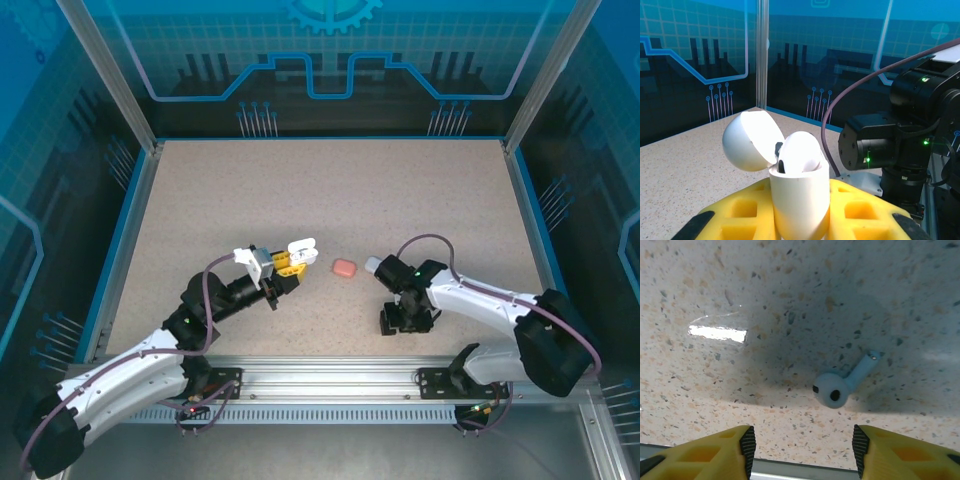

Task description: Insert the wireless bluetooth earbuds into the charging case

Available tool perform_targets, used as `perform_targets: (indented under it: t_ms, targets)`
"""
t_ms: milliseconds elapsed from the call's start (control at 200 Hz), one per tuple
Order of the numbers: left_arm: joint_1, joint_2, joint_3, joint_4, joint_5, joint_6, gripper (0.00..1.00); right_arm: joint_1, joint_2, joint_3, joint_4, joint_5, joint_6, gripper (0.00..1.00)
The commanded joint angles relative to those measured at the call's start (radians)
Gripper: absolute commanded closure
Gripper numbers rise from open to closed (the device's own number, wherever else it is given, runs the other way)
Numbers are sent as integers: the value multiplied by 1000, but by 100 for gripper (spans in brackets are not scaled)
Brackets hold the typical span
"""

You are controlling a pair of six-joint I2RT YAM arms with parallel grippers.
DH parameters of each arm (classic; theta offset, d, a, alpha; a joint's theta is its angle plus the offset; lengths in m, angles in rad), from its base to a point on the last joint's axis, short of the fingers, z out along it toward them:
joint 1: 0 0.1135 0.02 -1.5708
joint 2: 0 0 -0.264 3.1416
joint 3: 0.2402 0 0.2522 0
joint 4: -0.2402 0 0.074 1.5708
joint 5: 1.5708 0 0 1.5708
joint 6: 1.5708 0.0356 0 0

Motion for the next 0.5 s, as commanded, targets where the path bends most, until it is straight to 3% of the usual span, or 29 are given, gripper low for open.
perform_targets:
  t_ms: [0, 180, 495]
  targets:
    - [-5, -14, -5, 12, -20, 19, 100, 20, 33, 3, 26, -31, 28, 44]
    - [-5, -14, -3, 8, -21, 21, 100, 30, 81, 15, 88, -50, 12, 45]
    - [-6, -17, -1, 2, -22, 19, 100, -19, 114, 66, 84, 27, -61, 46]
